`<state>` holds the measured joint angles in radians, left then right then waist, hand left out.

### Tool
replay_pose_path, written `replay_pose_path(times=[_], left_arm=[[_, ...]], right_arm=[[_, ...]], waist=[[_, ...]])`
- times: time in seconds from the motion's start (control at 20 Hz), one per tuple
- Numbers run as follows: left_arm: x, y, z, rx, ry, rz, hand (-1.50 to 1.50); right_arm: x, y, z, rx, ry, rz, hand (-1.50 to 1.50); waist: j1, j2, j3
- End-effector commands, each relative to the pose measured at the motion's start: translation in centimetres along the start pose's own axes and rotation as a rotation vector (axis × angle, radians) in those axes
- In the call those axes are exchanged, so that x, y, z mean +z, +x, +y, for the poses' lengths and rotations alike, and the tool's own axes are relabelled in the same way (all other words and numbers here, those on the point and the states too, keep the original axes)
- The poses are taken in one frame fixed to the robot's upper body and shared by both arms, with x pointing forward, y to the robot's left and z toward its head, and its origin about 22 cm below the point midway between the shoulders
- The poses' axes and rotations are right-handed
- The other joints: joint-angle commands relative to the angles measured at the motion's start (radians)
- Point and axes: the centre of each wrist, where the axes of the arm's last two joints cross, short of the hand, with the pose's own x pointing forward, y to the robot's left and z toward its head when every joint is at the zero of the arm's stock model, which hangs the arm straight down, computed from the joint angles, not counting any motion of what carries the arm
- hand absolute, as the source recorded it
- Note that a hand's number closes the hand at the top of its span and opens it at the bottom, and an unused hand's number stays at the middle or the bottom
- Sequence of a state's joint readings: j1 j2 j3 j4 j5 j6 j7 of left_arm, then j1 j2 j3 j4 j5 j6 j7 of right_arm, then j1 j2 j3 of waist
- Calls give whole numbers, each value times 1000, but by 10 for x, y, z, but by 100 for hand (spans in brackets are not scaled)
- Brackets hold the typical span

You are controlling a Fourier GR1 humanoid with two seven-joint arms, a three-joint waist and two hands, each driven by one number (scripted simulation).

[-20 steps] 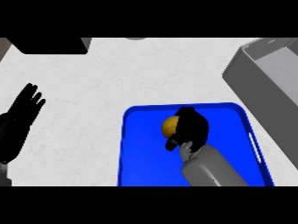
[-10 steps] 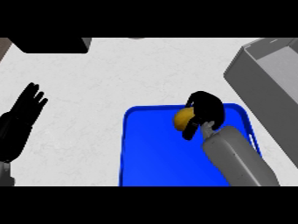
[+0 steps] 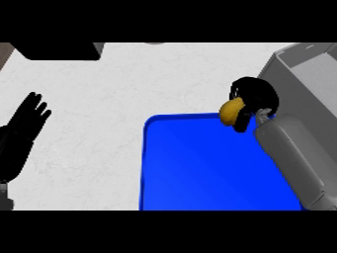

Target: Pick the lemon from the tray and place it in the cardboard box

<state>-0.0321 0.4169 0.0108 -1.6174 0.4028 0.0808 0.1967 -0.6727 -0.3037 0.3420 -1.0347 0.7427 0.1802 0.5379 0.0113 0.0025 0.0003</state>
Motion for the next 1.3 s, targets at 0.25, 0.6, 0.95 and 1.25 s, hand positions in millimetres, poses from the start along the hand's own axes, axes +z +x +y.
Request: replay_pose_path(times=[0.25,0.6,0.95,1.25], left_arm=[[5,7,11,2,16,6,0],[22,-17,14,4,21,19,0],[2,11,-4,5,2,8,0],[13,-2,-3,6,-4,8,0]], right_arm=[[48,38,-85,-18,-272,-134,150],[90,38,-151,-104,-558,-26,150],[96,1,-192,-113,-661,149,150],[71,-59,-200,-104,-664,213,150]], waist=[[-21,-11,-1],[-13,-11,-1],[-13,-5,0],[-5,-2,0]])
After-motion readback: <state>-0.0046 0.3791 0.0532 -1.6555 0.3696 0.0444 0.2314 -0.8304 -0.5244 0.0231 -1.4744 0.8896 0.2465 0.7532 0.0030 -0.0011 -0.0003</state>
